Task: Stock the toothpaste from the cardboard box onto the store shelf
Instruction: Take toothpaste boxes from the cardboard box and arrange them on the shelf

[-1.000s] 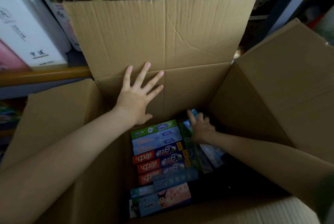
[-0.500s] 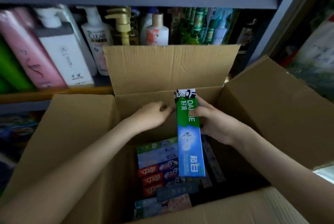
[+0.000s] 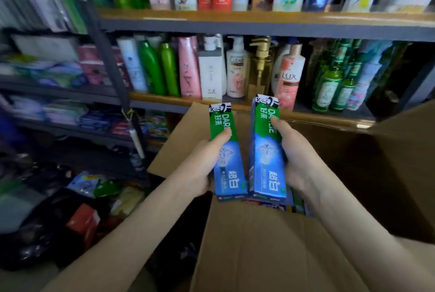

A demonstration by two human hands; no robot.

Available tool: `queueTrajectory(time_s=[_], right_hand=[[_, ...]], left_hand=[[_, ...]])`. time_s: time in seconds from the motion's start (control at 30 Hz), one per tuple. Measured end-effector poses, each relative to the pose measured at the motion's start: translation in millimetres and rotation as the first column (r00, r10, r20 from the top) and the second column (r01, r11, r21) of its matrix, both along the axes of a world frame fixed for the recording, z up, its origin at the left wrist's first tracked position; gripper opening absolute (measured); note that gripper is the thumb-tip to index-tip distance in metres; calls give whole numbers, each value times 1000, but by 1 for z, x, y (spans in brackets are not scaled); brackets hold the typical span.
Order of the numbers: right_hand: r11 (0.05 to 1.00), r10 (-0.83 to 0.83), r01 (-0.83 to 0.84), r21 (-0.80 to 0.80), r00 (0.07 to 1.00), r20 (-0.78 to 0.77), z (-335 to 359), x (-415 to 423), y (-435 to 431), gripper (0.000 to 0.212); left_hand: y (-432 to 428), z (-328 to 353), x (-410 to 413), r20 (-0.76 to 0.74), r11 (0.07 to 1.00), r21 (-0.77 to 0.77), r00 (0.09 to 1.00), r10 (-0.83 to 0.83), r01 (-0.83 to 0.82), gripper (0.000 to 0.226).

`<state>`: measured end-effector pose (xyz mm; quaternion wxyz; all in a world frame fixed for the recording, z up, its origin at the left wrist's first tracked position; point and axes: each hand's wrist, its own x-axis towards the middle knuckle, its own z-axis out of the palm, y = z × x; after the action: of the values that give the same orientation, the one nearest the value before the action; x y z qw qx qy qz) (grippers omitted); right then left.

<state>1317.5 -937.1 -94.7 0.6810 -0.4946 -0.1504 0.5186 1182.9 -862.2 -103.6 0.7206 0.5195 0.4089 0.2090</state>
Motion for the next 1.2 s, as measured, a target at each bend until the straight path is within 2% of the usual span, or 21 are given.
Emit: queueTrajectory(time_s=[0.13,0.2,0.3,0.4,0.5,0.6,0.77,0.83,0.87,0.93,1.0,1.07,1.13,1.2], right_hand=[[991,123,-126,-44,990,-66,0,-38,20,37],[984,164,-167,-66,985,-53,1,-64,35,43],[981,191,-190,-49,981,23,0,-111,67,42],[963,270,-267,-41,952,146,-3,-169,101,29],[932,363,-353,-86,903,230,-10,-237,140,31],[891,454,-422,-168,833,317,-16,-304,183,47],[796,604,-584,-156,752,264,-16,-381,240,25],[752,654,-642,-150,697,294,-22,-395,262,19],[727,676,-664,-175,646,355,-21,-401,271,19],[687,710,-679,-257,554,434,-19,-412,289,32],[679,719,-676,-285,537,440,-20,-419,313,38],[705,690,-668,-240,566,451,-21,-426,340,29],[735,651,-646,-206,589,478,-27,-429,370,20],[763,609,-623,-170,605,514,-34,-430,403,26]], left_hand=[[9,4,-55,-52,987,26,986,157,-156,26],[18,2,-78,-71,983,17,980,186,-185,38],[28,5,-116,-86,976,-47,975,206,-211,51],[49,0,-159,31,970,-104,974,224,-220,56],[76,-8,-216,78,964,-119,966,247,-237,65],[117,-12,-270,86,946,-151,950,301,-286,60],[186,-18,-359,82,883,-169,887,455,-437,39],[217,-23,-388,71,832,-166,835,545,-529,56],[236,-23,-397,79,801,-165,802,592,-575,76],[269,-28,-414,106,749,-198,745,658,-633,123],[301,-40,-425,170,746,-209,727,665,-633,144],[321,-35,-434,265,768,-225,721,640,-600,137],[348,-37,-440,328,781,-190,711,622,-595,107],[383,-42,-447,326,787,-160,720,612,-596,73]])
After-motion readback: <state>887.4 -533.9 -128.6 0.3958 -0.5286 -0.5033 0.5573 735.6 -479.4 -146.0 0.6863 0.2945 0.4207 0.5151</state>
